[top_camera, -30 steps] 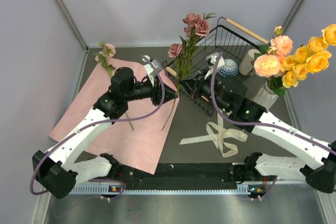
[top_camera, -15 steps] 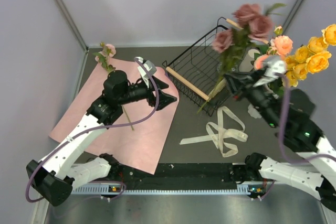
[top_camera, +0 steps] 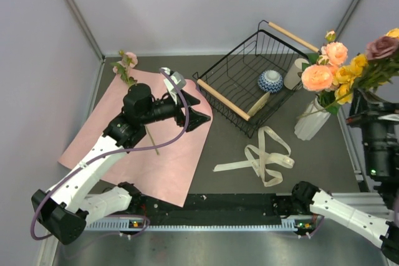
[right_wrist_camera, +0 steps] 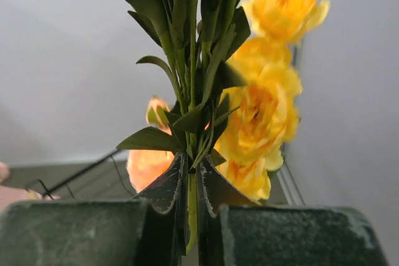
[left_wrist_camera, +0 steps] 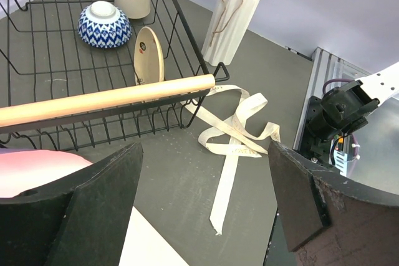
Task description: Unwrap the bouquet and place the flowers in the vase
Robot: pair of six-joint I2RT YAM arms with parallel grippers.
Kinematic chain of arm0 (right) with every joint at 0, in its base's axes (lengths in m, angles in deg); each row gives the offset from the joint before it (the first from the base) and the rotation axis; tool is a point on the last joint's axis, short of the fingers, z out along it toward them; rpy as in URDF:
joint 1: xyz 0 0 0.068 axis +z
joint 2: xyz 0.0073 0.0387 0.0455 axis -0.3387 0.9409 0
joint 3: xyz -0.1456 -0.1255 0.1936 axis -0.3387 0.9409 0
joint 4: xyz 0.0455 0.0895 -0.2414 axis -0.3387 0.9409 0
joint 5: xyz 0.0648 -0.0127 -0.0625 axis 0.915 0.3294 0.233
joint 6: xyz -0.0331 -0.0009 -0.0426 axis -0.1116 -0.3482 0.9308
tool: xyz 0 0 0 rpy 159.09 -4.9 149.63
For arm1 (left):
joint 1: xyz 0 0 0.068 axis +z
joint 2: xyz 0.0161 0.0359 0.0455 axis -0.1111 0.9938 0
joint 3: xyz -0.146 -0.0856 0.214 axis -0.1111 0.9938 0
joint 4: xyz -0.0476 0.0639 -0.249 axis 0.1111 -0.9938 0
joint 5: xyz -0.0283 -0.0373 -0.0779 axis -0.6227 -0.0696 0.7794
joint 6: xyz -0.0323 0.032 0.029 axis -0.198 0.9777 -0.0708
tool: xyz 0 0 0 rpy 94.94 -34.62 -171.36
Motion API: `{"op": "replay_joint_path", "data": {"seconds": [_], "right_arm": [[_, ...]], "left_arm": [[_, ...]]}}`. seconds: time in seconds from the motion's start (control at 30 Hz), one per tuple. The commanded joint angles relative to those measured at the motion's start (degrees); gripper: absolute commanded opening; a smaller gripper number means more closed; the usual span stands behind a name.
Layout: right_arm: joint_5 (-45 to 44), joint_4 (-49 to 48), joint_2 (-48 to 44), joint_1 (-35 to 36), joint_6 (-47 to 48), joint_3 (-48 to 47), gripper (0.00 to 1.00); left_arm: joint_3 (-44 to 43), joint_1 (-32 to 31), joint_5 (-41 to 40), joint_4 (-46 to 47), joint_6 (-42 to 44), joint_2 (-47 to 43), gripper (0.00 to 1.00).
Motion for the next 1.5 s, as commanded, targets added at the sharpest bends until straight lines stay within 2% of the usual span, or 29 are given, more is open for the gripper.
{"op": "replay_joint_path", "data": {"seconds": [0.0, 0.2, 0.33, 0.37, 0.4, 0.47, 0.57, 0.67, 0.7, 0.73, 0.8, 0.87, 1.0, 1.13, 1.23, 1.37, 1.47], "right_arm": [[-10.8, -4.9, 3.0, -0.4, 6.9, 7.2, 0.0], [-17.3, -10.1, 2.8, -0.4, 10.3, 12.4, 0.0], [-23.2, -21.5, -0.1, -0.9, 17.8, 16.2, 0.0], [-24.1, -29.5, -0.8, -1.0, 23.4, 18.4, 0.0], [-24.8, -33.6, -1.7, -1.3, 25.9, 19.2, 0.0], [-25.5, -39.1, -2.1, -1.8, 29.4, 20.8, 0.0], [-25.0, -42.9, -0.2, -5.3, 29.9, 23.1, 0.0], [-23.6, -41.5, 2.6, -11.5, 24.5, 23.3, 0.0], [-22.8, -35.4, 3.1, -13.6, 21.1, 22.7, 0.0], [-20.8, -31.5, 4.0, -17.5, 12.9, 21.8, 0.0], [-18.5, -23.2, 5.1, -21.6, 5.6, 18.9, 0.0], [-16.5, -22.6, 6.4, -24.0, 2.3, 17.2, 0.0], [-15.0, -23.3, 7.1, -24.2, 3.5, 13.5, 0.0], [-15.4, -33.3, 8.6, -24.1, 12.1, 11.8, 0.0], [-15.1, -34.5, 9.8, -24.3, 14.2, 10.5, 0.0], [-15.2, -42.4, 10.9, -24.6, 20.6, 9.8, 0.0], [-14.9, -44.5, 11.5, -25.1, 24.1, 8.7, 0.0]], "left_arm": [[0.4, -0.3, 1.1, 3.0, 0.4, -0.1, 0.87], [0.5, -0.3, 0.4, 2.7, 0.8, -0.5, 0.87], [0.4, -0.3, 1.1, 2.9, 0.5, -0.1, 0.87], [0.4, -0.3, 1.1, 3.0, 0.4, 0.0, 0.87], [0.4, -0.3, 1.2, 3.1, 0.4, -0.1, 0.87], [0.5, -0.3, 1.5, 3.2, 0.0, 0.0, 0.87], [0.5, -0.3, 1.8, 3.4, -0.1, 0.2, 0.87], [0.5, -0.3, 1.8, 3.4, -0.1, 0.0, 0.88], [0.6, -0.3, 1.7, 3.5, -0.1, -0.1, 0.88], [0.6, -0.3, 1.7, 3.5, -0.1, -0.3, 0.88], [0.6, -0.4, 1.6, 3.4, 0.0, -0.5, 0.88], [0.6, -0.4, 1.6, 3.4, 0.0, -0.6, 0.88], [0.6, -0.4, 1.9, 3.5, -0.3, -0.7, 0.88], [0.5, -0.4, 2.8, 3.8, -0.7, -0.6, 0.88], [0.5, -0.3, 3.0, 3.9, -0.8, -0.7, 0.88], [0.6, -0.4, 2.8, 3.8, -0.6, -1.2, 0.88], [0.6, -0.4, 2.9, 3.8, -0.7, -1.4, 0.88]]}}
